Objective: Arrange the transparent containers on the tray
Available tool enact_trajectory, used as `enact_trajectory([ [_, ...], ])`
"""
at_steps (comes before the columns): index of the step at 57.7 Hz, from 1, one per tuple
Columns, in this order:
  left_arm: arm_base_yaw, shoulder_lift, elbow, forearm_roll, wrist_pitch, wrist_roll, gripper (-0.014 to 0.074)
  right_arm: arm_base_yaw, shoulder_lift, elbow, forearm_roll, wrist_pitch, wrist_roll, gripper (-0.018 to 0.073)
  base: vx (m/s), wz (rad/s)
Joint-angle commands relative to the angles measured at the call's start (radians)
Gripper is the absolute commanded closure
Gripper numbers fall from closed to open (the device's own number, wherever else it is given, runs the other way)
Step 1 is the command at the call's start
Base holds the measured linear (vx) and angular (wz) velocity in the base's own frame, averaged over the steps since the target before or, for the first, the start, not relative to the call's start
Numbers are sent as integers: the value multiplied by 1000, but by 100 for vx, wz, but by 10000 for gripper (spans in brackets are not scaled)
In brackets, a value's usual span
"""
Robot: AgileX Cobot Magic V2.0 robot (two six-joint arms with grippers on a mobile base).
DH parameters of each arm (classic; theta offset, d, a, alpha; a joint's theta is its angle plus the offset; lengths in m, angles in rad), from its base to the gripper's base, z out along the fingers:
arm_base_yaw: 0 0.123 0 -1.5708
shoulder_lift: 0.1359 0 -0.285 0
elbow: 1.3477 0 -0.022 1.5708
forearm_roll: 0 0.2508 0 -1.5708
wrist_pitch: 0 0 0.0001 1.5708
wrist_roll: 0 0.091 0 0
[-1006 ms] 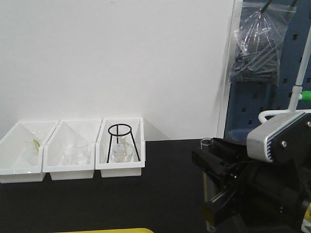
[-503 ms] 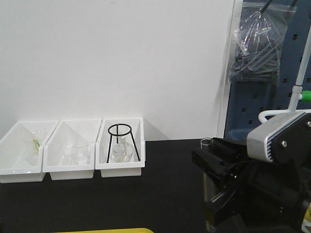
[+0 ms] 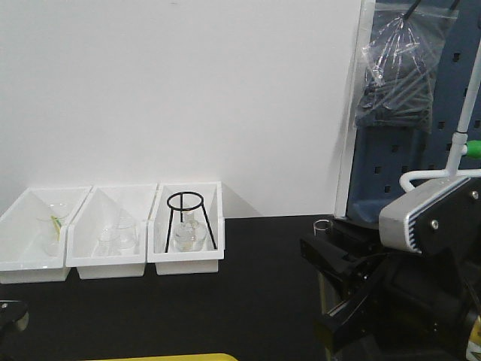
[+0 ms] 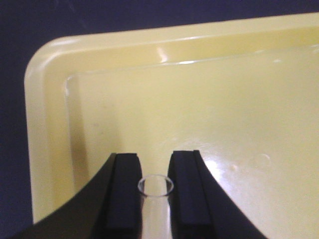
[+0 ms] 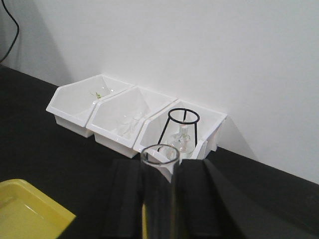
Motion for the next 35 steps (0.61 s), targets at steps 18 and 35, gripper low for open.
enact_trajectory([
  [18, -4, 146, -31, 21, -185, 2, 581, -1, -18, -30, 6, 7, 6, 571, 0, 0],
  [35, -4, 269, -31, 65, -197, -7, 470, -1, -18, -30, 5, 6, 6, 571, 0, 0],
])
